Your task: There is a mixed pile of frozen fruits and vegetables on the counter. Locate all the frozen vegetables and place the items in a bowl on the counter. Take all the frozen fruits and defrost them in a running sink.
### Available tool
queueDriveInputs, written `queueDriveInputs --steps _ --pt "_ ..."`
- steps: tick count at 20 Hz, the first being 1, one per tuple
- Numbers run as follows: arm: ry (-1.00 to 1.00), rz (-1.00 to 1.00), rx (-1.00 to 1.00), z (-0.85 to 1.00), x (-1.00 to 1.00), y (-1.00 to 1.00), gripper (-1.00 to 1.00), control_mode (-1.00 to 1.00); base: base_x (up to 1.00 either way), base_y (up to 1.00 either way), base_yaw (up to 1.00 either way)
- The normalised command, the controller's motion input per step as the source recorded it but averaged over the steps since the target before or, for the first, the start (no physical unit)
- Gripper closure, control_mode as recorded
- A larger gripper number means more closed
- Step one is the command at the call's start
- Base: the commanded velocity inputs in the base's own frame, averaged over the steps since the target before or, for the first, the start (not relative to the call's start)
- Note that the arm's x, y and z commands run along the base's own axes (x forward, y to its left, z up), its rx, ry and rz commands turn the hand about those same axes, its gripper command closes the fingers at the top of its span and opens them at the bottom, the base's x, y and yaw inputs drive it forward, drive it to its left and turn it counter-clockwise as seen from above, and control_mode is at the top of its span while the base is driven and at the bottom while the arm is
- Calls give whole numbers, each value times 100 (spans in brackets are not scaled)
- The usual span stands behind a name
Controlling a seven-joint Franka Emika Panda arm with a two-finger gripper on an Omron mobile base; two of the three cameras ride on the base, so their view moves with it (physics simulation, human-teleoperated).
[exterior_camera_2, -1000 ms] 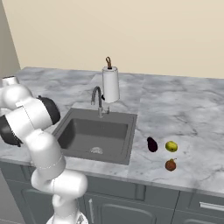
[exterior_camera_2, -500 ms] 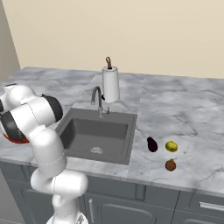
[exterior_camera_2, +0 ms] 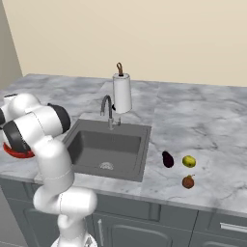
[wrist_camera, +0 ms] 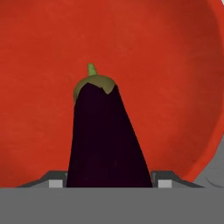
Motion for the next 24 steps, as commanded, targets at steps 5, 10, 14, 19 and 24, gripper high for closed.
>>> queueDriveInputs --steps 5,10,14,19,24 --pt "0 0 0 0 0 0 -100 -100 0 0 0" --pt "0 0 0 0 0 0 -100 -100 0 0 0" --pt "-5 -1 0 42 -12 -46 -100 -100 0 0 0" --pt "-16 0 15 29 -66 -100 -100 -100 0 0 0" --pt "-13 0 33 60 -43 -100 -100 -100 0 0 0"
